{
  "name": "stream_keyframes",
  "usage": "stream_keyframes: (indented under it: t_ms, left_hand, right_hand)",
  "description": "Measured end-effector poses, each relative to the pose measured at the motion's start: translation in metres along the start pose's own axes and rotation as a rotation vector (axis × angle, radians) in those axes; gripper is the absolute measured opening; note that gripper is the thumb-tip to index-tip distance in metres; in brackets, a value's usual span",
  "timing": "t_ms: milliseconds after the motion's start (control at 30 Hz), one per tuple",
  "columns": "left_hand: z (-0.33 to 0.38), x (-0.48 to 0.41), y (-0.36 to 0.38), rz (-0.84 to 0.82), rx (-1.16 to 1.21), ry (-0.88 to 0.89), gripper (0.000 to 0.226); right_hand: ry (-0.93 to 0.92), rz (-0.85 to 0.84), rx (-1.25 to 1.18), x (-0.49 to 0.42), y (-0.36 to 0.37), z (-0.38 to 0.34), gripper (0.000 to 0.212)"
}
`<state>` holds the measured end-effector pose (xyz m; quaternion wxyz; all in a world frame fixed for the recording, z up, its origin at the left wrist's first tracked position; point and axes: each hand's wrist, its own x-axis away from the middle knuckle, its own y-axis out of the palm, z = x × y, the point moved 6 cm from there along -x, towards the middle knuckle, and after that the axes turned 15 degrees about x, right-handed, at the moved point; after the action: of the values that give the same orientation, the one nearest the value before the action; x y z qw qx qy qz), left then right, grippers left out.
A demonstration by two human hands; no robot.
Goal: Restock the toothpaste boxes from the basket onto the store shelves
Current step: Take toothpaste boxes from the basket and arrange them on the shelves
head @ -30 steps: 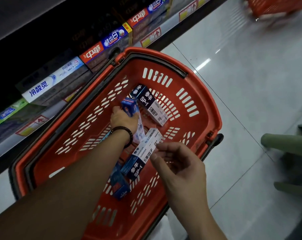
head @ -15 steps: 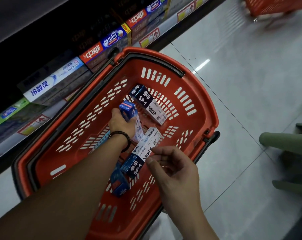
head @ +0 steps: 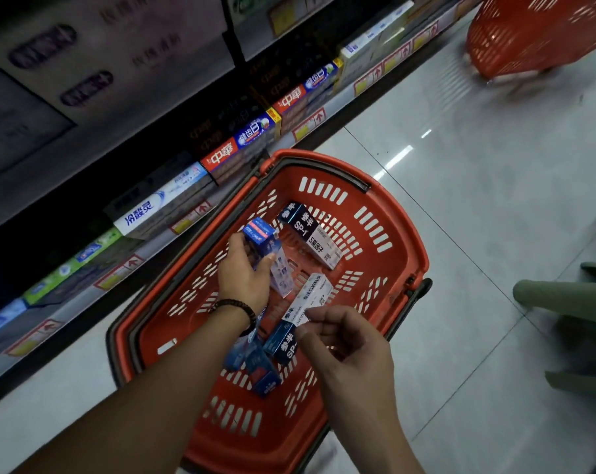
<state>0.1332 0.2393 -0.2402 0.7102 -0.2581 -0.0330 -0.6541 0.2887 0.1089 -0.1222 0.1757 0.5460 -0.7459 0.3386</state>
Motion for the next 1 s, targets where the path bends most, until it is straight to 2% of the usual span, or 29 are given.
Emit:
stream_keyframes:
  t_ms: [200, 567, 733, 933, 1000]
  left_hand:
    - [0.036, 0.019, -0.029, 0.007, 0.022, 0.030, 0.034]
    - [0.124, 0.069, -0.098, 0.029, 0.303, 0.051, 0.027]
    - [0.162, 0.093, -0.124, -0.001, 0.409, 0.044, 0.033]
    - [0.215, 0.114, -0.159, 0.004, 0.438, 0.051, 0.042]
    - [0.235, 0.120, -0.172, 0.018, 0.443, 0.069, 0.038]
  right_hand:
    - [-0.057, 0.031, -0.058, 0.011, 0.006, -0.032, 0.021]
    - [-0.118, 0.060, -0.029, 0.045, -0.003, -0.087, 0.029]
    - [-0.110, 0.045, -0.022, 0.061, -0.015, -0.112, 0.021]
    - [-0.146, 0.053, 0.020, 0.080, -0.031, -0.152, 0.023]
    - [-0.147, 0.064, 0.033, 0.087, -0.039, -0.166, 0.024]
